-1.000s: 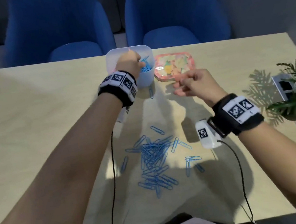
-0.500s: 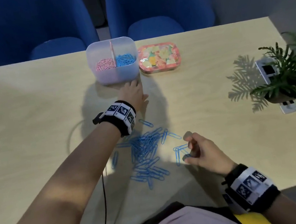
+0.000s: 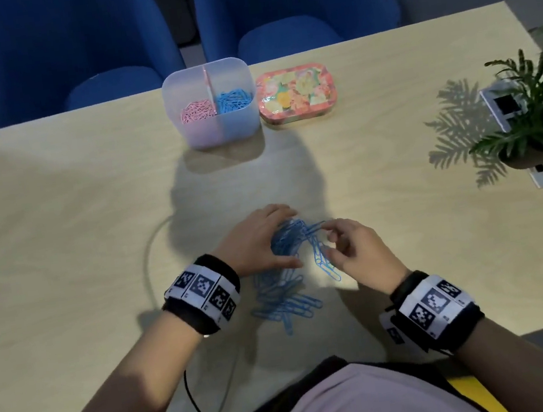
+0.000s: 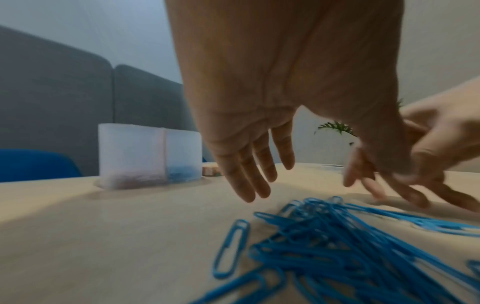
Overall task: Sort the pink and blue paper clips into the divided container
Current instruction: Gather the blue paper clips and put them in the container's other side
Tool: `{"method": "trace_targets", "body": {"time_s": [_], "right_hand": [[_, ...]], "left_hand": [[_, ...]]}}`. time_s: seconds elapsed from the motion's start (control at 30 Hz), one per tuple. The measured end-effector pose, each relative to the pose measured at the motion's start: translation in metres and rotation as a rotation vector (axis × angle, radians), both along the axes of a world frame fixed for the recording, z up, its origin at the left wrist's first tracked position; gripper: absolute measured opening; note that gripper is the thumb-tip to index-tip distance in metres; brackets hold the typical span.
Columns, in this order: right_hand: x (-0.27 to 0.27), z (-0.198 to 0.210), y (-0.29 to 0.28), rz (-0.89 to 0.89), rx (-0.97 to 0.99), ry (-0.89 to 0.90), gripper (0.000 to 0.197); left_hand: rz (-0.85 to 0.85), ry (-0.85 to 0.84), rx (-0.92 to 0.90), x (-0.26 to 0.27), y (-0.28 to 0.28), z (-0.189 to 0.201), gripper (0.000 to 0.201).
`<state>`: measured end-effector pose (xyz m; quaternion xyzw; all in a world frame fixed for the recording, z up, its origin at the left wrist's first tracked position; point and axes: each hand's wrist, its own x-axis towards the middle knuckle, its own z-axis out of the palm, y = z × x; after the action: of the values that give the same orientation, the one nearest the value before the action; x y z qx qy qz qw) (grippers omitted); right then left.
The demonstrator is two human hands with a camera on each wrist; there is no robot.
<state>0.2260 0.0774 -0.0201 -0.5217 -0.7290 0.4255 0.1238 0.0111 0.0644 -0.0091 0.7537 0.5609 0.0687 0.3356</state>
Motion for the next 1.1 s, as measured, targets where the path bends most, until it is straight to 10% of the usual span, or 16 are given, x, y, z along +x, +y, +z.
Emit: {"method": "trace_targets", "body": {"time_s": [0.3,0.67,1.1], "right_hand": [[0.007,-0.004,-0.01,0.19,-0.02,-0.346,0.11],[-0.037,-0.011,-0.002,0.195,0.085,-0.103,0.023],[-0.04,0.019,0.042,0.217,-0.046,-0.195,0.01]], "left_hand": [[-0.002,0.304,-0.047,0.014,-0.006,-0.004,0.089],[0.081,0.12,-0.064,0.029,-0.008,-0.001,0.028],[0.46,-0.15,-0.044,0.005,-0.018,-0.005,0.018]]}}
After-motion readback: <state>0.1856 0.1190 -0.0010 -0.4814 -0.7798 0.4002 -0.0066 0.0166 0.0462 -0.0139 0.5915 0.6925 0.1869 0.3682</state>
